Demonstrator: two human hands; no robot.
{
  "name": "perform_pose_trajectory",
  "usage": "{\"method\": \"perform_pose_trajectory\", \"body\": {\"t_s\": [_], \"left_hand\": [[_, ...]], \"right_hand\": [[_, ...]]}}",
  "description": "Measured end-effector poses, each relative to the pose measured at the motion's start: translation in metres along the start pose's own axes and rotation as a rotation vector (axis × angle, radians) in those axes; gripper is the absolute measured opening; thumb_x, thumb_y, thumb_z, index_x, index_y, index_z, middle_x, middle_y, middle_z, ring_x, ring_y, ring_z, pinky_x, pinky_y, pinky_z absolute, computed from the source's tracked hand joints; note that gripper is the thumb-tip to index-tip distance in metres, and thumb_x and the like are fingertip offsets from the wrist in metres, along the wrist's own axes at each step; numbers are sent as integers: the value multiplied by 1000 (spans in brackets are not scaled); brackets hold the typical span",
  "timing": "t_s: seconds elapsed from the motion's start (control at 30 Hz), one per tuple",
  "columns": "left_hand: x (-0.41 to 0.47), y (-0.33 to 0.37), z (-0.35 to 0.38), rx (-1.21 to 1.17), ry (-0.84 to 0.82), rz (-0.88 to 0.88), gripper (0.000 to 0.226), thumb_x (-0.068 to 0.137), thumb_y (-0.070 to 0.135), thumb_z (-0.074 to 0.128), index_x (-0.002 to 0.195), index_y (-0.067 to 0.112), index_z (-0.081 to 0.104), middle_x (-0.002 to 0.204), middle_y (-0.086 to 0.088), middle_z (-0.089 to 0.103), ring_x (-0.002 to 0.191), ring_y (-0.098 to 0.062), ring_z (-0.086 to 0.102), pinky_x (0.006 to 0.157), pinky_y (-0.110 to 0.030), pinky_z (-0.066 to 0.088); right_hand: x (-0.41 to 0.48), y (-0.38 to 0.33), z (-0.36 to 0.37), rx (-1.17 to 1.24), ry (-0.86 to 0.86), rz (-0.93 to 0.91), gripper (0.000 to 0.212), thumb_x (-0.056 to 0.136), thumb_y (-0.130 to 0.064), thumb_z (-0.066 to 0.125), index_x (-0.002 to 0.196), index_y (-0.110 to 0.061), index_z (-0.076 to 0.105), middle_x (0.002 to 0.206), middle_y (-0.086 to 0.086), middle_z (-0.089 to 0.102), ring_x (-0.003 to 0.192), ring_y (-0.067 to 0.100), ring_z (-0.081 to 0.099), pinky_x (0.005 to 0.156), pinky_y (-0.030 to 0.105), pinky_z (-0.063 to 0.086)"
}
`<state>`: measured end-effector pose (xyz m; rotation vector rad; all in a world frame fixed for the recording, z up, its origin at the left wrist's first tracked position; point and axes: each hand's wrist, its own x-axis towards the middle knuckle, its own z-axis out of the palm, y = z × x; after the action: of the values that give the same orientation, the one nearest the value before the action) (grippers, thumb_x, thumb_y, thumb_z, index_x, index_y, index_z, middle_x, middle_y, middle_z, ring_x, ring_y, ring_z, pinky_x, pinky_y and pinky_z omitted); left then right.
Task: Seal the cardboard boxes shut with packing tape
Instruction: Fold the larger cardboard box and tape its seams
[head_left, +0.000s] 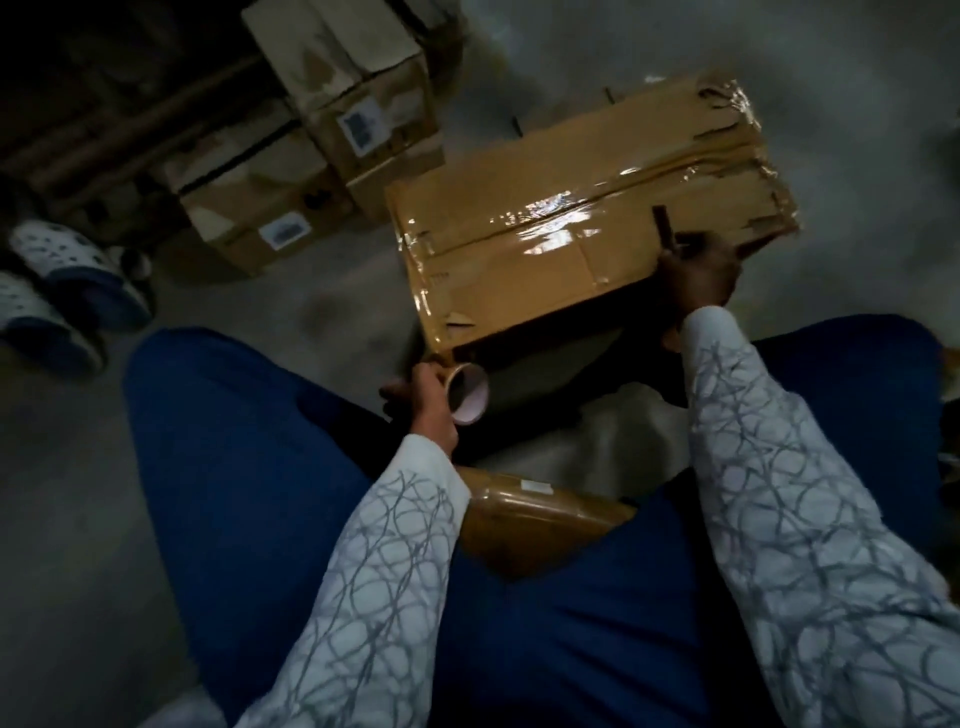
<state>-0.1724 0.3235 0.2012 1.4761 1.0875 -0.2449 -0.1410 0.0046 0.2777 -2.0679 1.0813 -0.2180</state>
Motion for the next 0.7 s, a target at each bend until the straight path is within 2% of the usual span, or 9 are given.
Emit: {"method": "perform_pose_trajectory", "body": {"t_s": [0.07, 0.13, 0.2, 0.3, 0.33, 0.4, 0.5, 0.6, 0.7], "left_hand": [[-21, 10, -5, -67, -83, -77, 38, 76, 33, 64, 101, 5, 71, 100, -10, 71, 94, -29, 67, 83, -37, 56], [-50, 25, -10, -120, -154, -49, 15, 86, 20, 63, 90, 8, 71, 89, -7, 67, 82, -24, 63, 67, -27, 51], [-53, 22, -12, -136, -172, -35, 20, 83, 29, 69, 96, 13, 71, 95, -5, 67, 91, -25, 63, 75, -31, 53], [-5, -11, -3, -86, -124, -26, 28, 70, 47, 68, 82, 22, 67, 95, -1, 66, 99, -28, 64, 94, -47, 53], [-5, -10, -4, -44, -110, -17, 31, 68, 50, 66, 84, 23, 67, 97, -1, 67, 102, -28, 64, 95, -48, 53], [-27, 7, -11, -33, -123, -2, 34, 81, 41, 65, 105, 18, 70, 112, -6, 68, 110, -31, 63, 98, -46, 52], [-72, 31, -26, -11, -222, -3, 47, 101, 23, 44, 143, 1, 47, 144, -19, 51, 133, -36, 49, 105, -41, 44], [-79, 32, -29, -78, -253, -10, 49, 104, 22, 33, 146, -1, 41, 150, -23, 42, 137, -38, 42, 111, -42, 37], [-84, 32, -29, -98, -276, -37, 51, 103, 26, 35, 147, 0, 39, 151, -22, 41, 138, -37, 42, 112, -43, 38]], "right_hand": [[-32, -14, 14, -65, -175, -160, 33, 89, -23, 71, 118, -8, 70, 117, 14, 71, 108, 28, 67, 95, 32, 48], [-71, -27, 28, -96, -318, -364, 28, 88, -23, 74, 111, -7, 72, 109, 15, 72, 99, 28, 69, 88, 33, 50], [-106, -30, 42, -147, -423, -545, 23, 88, -23, 74, 107, -9, 73, 105, 15, 70, 93, 26, 67, 80, 28, 47], [-148, -30, 56, -221, -514, -684, 21, 90, -26, 70, 109, -15, 72, 105, 11, 70, 95, 29, 67, 80, 30, 50], [-156, -29, 59, -236, -518, -690, 22, 91, -28, 68, 110, -17, 71, 105, 10, 71, 97, 30, 67, 81, 34, 53], [-168, -27, 61, -246, -500, -673, 22, 92, -30, 66, 111, -19, 68, 105, 9, 74, 97, 32, 68, 81, 40, 56], [-180, -24, 59, -226, -460, -640, 21, 92, -33, 64, 110, -22, 68, 103, 7, 75, 96, 30, 69, 82, 43, 56], [-193, -24, 58, -140, -416, -591, 22, 93, -33, 65, 109, -20, 70, 103, 5, 75, 96, 26, 70, 84, 42, 56], [-206, -24, 61, -50, -346, -609, 24, 92, -34, 65, 105, -16, 73, 101, 6, 74, 94, 26, 69, 82, 43, 56]]}}
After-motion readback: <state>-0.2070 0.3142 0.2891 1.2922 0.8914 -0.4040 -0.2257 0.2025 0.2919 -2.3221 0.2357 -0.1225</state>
